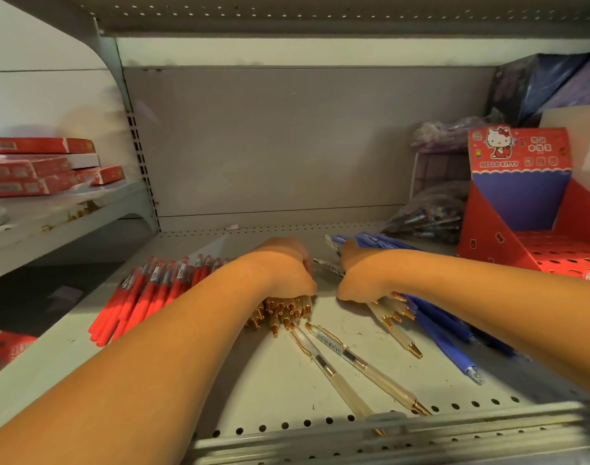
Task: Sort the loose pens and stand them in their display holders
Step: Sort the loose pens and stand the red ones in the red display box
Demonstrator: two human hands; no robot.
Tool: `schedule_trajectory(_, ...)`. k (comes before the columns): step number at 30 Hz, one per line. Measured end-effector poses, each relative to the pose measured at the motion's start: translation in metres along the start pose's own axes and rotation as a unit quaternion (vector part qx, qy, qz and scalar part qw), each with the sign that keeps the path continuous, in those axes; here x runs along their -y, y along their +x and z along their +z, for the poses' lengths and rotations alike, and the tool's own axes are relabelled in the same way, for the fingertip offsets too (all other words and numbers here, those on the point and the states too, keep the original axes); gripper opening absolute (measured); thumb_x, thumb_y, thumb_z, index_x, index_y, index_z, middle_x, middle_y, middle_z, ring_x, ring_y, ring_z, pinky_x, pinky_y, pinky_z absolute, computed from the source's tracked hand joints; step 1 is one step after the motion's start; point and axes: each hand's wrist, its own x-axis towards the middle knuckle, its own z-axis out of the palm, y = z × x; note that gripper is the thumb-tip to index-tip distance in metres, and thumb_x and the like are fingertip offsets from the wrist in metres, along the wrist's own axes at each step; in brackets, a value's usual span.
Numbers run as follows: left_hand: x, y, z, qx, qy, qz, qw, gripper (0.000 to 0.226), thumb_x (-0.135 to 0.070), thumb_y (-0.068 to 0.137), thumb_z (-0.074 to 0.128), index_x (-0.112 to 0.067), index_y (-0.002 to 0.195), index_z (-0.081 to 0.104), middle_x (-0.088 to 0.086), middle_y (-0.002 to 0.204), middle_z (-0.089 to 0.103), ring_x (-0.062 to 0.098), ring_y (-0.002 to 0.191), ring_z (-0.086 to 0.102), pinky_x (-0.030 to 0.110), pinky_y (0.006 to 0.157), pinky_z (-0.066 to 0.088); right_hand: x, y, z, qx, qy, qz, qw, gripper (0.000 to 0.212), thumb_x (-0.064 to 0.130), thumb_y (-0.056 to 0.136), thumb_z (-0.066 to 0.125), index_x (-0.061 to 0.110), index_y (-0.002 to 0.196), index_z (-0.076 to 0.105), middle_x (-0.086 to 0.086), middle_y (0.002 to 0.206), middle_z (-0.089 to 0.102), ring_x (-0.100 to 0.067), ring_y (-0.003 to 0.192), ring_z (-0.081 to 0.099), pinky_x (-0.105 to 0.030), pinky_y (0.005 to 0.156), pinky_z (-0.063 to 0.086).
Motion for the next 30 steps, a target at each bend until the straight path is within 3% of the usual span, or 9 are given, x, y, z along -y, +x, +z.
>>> schedule_trajectory(2,0.0,-0.001,-0.001,0.004,-0.008,-0.002,1.0,0.022,-0.028,0.091,0.066,-0.019,0.111,0.069,0.004,0.103,0.07,0.018,0.085,0.065,0.027,0.062,0.056,0.0,0.01,-0.003,-0.012,0.057,-0.001,0.998,0.041,0.02,0.089,0.062,0.002,0.121,0.044,-0.007,0.088,0.061,-0.018,0.075,0.063,-0.03,0.066,0.055)
schedule_trajectory(4,0.001,-0.001,-0.001,0.007,-0.014,-0.005,1.0,0.027,-0.03,0.09,0.067,-0.016,0.113,0.066,0.006,0.099,0.071,0.019,0.086,0.068,0.031,0.072,0.058,0.002,0.02,-0.004,-0.043,0.119,-0.017,0.992,0.024,0.019,0.087,0.064,0.008,0.104,0.05,-0.002,0.075,0.056,-0.012,0.06,0.055,-0.024,0.054,0.051)
schedule_trajectory(10,0.001,-0.001,0.0,-0.015,-0.027,-0.024,0.999,0.058,-0.032,0.087,0.072,-0.018,0.133,0.039,-0.001,0.09,0.058,0.011,0.075,0.058,0.023,0.052,0.041,0.012,0.031,-0.01,0.094,0.276,-0.053,0.955,0.011,0.025,0.088,0.062,0.015,0.092,0.062,-0.005,0.075,0.072,-0.015,0.066,0.07,-0.026,0.056,0.056)
schedule_trajectory(12,0.001,-0.001,0.001,-0.016,-0.04,-0.011,0.999,0.047,-0.029,0.088,0.069,-0.019,0.126,0.043,-0.001,0.085,0.06,0.008,0.067,0.058,0.022,0.047,0.042,0.007,0.031,-0.014,0.117,0.275,-0.056,0.953,0.012,0.031,0.086,0.063,0.023,0.094,0.06,-0.005,0.086,0.071,-0.02,0.081,0.07,-0.033,0.064,0.059)
schedule_trajectory(15,-0.002,0.0,0.001,-0.015,-0.042,0.021,0.999,0.011,-0.023,0.091,0.062,-0.018,0.1,0.061,0.0,0.074,0.069,0.009,0.057,0.062,0.023,0.051,0.046,-0.004,0.026,-0.021,0.086,0.193,-0.066,0.975,0.008,0.031,0.093,0.058,0.024,0.09,0.059,-0.005,0.092,0.064,-0.018,0.08,0.065,-0.028,0.061,0.057)
schedule_trajectory(17,-0.004,0.001,0.002,-0.025,-0.042,0.02,0.999,0.01,-0.023,0.093,0.058,-0.021,0.086,0.064,-0.002,0.07,0.071,0.007,0.051,0.063,0.021,0.05,0.049,-0.017,0.02,-0.022,0.074,0.11,-0.127,0.983,0.022,0.031,0.097,0.053,0.017,0.11,0.063,-0.012,0.106,0.067,-0.023,0.089,0.067,-0.029,0.071,0.059)
schedule_trajectory(22,-0.001,0.014,0.0,-0.102,0.012,-0.021,0.995,0.025,-0.041,0.095,0.056,-0.022,0.108,0.066,0.001,0.106,0.064,0.02,0.091,0.062,0.035,0.082,0.055,-0.043,-0.01,-0.012,0.085,0.015,-0.221,0.971,0.075,0.069,0.091,0.043,0.031,0.153,0.025,0.01,0.152,0.038,-0.013,0.135,0.041,-0.034,0.112,0.034)
schedule_trajectory(26,0.003,0.034,0.001,-0.088,0.049,-0.023,0.995,0.058,-0.06,0.093,0.046,-0.026,0.139,0.046,0.005,0.135,0.052,0.028,0.115,0.053,0.042,0.097,0.047,-0.057,-0.025,-0.006,0.131,0.038,-0.261,0.956,0.102,0.078,0.068,0.065,0.044,0.151,0.015,0.028,0.146,0.035,0.0,0.132,0.038,-0.03,0.114,0.03)
schedule_trajectory(30,0.014,0.058,0.006,-0.037,0.065,0.0,0.997,0.072,-0.067,0.094,0.037,-0.029,0.154,0.022,0.007,0.155,0.038,0.03,0.134,0.043,0.046,0.109,0.037,-0.065,-0.026,0.0,0.069,-0.004,-0.288,0.955,0.111,0.073,0.065,0.071,0.039,0.153,0.012,0.021,0.155,0.027,-0.004,0.138,0.031,-0.026,0.113,0.024)
